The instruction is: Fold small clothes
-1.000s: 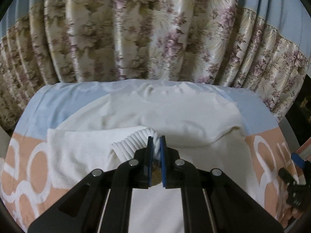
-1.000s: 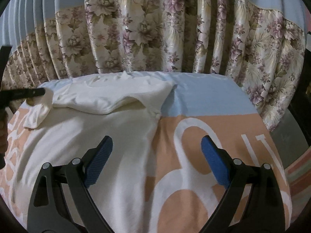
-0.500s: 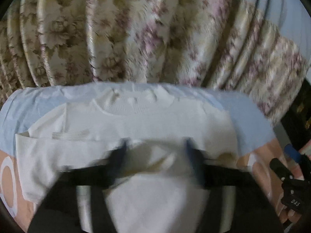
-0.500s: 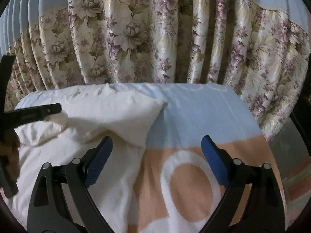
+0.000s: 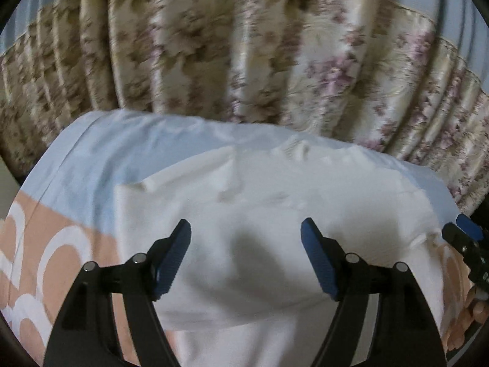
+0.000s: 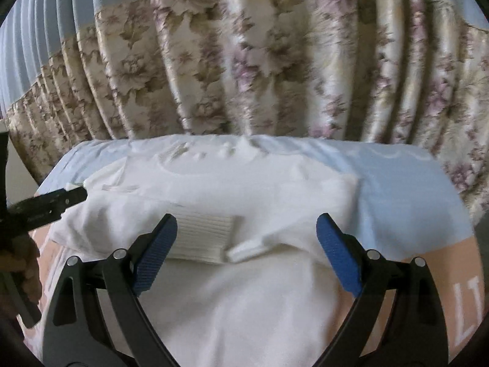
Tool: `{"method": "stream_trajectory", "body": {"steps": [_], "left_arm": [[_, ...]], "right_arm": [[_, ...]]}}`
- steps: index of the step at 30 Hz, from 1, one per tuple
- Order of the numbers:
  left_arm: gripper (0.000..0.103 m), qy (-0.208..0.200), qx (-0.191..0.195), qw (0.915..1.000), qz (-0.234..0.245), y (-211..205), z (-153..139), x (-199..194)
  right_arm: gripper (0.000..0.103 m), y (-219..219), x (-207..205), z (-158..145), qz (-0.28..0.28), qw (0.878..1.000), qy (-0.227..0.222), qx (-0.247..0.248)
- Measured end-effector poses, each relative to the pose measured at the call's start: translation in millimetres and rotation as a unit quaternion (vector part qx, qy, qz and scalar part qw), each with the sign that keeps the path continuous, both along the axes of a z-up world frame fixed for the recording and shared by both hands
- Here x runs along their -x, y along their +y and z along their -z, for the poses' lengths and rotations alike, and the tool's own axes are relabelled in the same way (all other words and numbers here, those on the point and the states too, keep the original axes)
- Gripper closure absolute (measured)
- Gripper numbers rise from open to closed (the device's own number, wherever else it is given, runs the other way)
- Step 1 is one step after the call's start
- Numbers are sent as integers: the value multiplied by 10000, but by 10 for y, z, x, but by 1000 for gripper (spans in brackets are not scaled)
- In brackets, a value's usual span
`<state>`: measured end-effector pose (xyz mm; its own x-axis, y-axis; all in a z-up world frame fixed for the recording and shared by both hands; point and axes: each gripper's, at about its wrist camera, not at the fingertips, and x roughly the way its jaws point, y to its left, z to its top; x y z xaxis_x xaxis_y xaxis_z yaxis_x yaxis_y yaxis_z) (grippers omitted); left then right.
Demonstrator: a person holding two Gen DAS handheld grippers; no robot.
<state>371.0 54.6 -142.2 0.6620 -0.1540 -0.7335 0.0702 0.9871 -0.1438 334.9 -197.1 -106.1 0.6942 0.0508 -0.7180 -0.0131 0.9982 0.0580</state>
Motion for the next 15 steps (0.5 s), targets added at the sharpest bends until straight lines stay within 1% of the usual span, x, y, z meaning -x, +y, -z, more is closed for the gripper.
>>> {"method": "stream_trajectory", "body": {"steps": [4, 8, 10, 13, 14, 15], "left_arm": [[28, 70, -27, 10000, -41, 182, 134, 71], [28, 115, 1, 9999, -71, 267, 219, 53], [28, 105, -50, 9999, -84, 290, 261, 35], [28, 149, -54, 9998, -84, 318, 330, -21], [28, 160, -54, 9998, -88, 325, 346, -39], [28, 170, -51, 9998, -92, 331, 363, -49]], "right_arm": [[10, 180, -184, 121, -90, 9999, 111, 89], [10, 260, -334, 210, -112, 9997, 163, 146], [10, 278, -415, 288, -81, 9997, 198, 125], [12, 289, -517, 448, 2, 9990, 398, 189], [15, 288, -540, 498, 28, 9987, 489, 154], [29, 284, -557, 570, 47, 9980, 634, 69]]}}
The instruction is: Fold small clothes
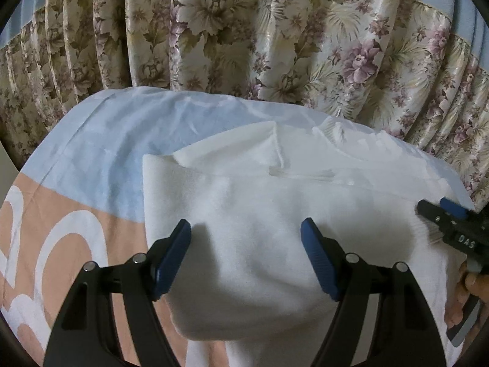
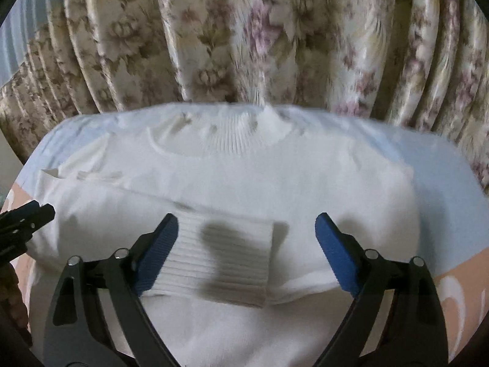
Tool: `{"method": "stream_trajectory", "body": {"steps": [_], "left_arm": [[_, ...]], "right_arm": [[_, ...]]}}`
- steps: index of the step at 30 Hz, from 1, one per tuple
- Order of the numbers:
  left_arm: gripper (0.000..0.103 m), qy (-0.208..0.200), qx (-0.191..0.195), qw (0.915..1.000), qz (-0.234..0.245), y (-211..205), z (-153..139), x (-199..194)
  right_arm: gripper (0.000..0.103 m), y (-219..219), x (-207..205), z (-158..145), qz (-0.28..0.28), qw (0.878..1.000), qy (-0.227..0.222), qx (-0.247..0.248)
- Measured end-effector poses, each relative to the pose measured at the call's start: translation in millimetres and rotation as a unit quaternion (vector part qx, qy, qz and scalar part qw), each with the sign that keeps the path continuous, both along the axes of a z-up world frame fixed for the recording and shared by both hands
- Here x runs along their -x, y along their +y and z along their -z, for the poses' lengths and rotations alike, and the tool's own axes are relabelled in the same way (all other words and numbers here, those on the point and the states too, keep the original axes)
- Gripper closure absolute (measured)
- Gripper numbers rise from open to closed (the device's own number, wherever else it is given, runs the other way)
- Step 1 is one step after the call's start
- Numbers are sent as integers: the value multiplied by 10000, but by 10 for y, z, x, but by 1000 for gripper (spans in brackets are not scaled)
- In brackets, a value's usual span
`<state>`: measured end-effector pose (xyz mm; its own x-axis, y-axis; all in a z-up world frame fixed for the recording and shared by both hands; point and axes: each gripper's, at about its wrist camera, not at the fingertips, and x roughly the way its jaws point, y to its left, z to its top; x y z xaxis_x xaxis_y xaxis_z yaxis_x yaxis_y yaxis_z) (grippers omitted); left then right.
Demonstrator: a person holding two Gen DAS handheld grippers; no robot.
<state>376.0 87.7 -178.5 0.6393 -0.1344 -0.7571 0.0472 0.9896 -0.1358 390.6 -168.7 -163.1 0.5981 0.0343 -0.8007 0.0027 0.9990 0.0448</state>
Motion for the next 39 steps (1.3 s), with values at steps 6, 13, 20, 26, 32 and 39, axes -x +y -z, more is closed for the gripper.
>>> {"method": "stream_trajectory", "body": {"steps": [6, 13, 20, 26, 32, 39], "left_arm": [[28, 42, 23, 10000, 0, 0, 47, -45], [28, -7, -27, 10000, 6, -39, 2, -114], [28, 222, -83, 9997, 27, -166, 62, -300], [24, 368, -440, 9983, 35, -275, 175, -453], [22, 241, -769, 9967, 25, -259, 171, -429], [23, 105, -569, 9982, 169, -164, 137, -351]], "right_arm": [[75, 78, 39, 89, -300, 9992, 139, -207], [83, -78, 24, -200, -97, 9994, -334, -46], [83, -755, -83, -386, 525, 9975, -417, 209], [76, -1279, -19, -117, 923, 9956, 66, 165], [56, -1328, 88, 44, 1102, 9934, 76, 309], [46, -1368, 202, -15, 1126, 9930, 27, 366]]}}
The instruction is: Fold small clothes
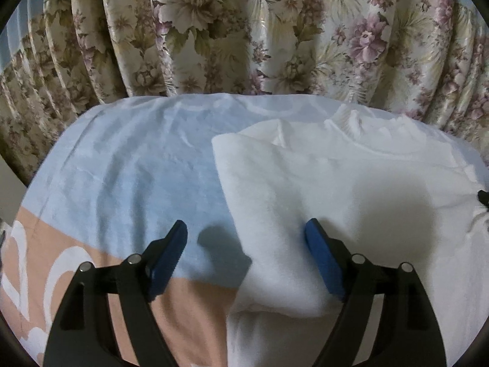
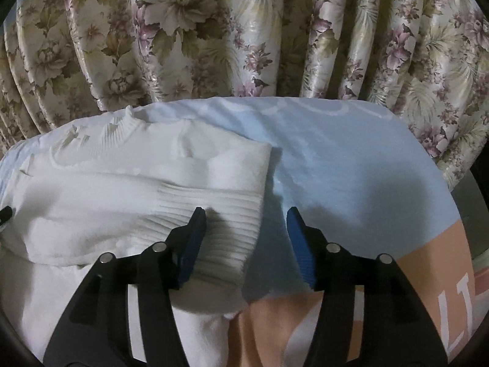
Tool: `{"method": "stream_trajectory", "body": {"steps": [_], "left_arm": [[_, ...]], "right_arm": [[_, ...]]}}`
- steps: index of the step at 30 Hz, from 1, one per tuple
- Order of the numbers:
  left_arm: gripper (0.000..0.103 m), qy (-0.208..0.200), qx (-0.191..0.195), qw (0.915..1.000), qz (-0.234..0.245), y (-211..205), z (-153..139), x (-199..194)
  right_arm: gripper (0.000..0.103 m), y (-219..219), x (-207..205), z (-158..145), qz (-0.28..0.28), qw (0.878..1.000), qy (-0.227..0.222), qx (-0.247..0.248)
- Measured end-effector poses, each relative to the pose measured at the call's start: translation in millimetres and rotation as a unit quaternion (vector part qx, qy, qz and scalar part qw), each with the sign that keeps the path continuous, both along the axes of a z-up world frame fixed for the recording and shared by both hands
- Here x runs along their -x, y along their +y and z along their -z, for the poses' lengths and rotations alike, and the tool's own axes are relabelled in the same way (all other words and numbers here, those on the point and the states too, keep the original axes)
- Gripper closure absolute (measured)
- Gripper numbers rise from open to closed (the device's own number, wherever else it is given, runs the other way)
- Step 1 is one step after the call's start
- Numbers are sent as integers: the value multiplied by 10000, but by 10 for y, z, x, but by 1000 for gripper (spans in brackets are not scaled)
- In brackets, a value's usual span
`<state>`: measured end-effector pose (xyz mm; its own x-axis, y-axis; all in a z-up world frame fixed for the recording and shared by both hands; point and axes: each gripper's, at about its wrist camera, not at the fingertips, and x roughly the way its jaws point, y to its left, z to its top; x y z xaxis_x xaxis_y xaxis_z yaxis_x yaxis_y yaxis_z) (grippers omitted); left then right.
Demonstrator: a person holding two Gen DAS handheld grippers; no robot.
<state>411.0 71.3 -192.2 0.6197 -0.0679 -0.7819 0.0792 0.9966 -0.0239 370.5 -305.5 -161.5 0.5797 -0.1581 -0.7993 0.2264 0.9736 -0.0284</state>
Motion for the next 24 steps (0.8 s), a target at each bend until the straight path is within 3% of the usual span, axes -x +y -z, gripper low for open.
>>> {"method": "stream_trajectory", "body": {"steps": [5, 9, 24], "left_arm": [[23, -274, 158, 9993, 219, -60, -168, 238], [23, -468, 74, 9980, 410, -83, -321, 572], [23, -514, 63, 9984, -215, 185, -737, 1757]], "right_arm": [[37, -2, 204, -116, -17, 9998, -172, -88], [20, 72, 470, -256, -124, 9994, -302, -96], [12, 748, 1556, -732, -405, 9987, -285, 107]]}}
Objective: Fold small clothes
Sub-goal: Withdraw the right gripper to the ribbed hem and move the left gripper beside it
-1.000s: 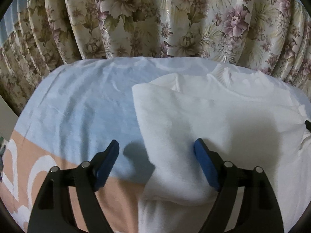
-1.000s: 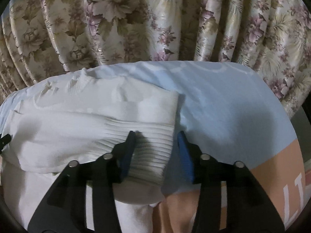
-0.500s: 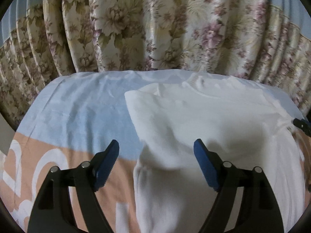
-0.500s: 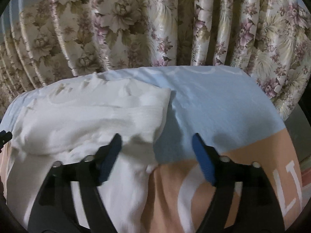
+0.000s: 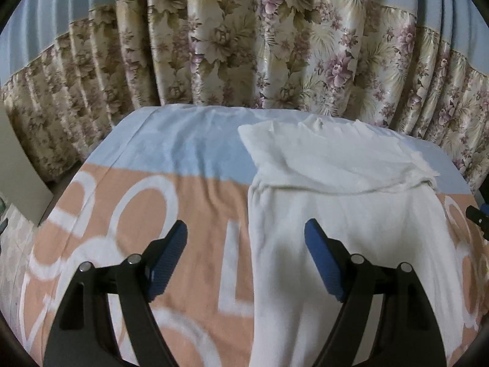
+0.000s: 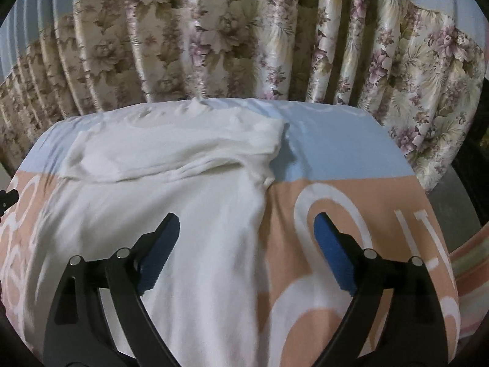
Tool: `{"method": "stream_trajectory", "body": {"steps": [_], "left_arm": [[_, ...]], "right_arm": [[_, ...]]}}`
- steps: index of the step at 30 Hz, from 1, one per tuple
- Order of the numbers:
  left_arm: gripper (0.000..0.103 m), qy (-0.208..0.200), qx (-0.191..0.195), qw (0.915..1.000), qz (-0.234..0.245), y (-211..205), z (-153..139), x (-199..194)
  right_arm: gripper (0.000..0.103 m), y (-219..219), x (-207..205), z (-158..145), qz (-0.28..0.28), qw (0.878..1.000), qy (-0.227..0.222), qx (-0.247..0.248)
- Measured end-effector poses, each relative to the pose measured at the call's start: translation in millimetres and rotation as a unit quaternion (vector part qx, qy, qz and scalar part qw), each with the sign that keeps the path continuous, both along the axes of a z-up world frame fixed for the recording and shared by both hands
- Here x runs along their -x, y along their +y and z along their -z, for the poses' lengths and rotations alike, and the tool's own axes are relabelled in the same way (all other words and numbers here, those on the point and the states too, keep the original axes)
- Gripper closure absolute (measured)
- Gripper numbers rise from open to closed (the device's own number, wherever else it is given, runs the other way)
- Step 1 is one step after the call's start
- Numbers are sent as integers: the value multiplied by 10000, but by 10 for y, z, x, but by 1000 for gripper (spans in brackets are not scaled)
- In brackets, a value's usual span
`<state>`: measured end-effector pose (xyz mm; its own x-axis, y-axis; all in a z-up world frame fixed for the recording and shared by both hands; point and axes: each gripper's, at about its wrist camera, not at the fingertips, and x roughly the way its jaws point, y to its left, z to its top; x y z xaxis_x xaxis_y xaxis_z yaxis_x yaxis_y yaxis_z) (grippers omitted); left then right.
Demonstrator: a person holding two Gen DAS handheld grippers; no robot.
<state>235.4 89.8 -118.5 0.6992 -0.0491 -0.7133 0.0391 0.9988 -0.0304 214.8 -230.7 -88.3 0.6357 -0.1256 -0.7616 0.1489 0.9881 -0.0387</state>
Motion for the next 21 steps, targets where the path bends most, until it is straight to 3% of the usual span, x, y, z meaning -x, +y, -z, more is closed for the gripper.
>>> {"method": "stream_trajectory", "body": {"steps": [11, 16, 21], "left_arm": [[23, 315, -143, 9994, -45, -8, 252, 983], [23, 494, -104, 9987, -115, 79, 422, 1360], [23, 513, -77, 9985, -192, 112, 489, 1570]], "right_arm": [[10, 222, 893, -72, -248, 9996, -38, -100], [9, 190, 1333, 151, -200, 9992, 270, -209], [9, 181, 1634, 302, 64, 9995, 297, -99]]}}
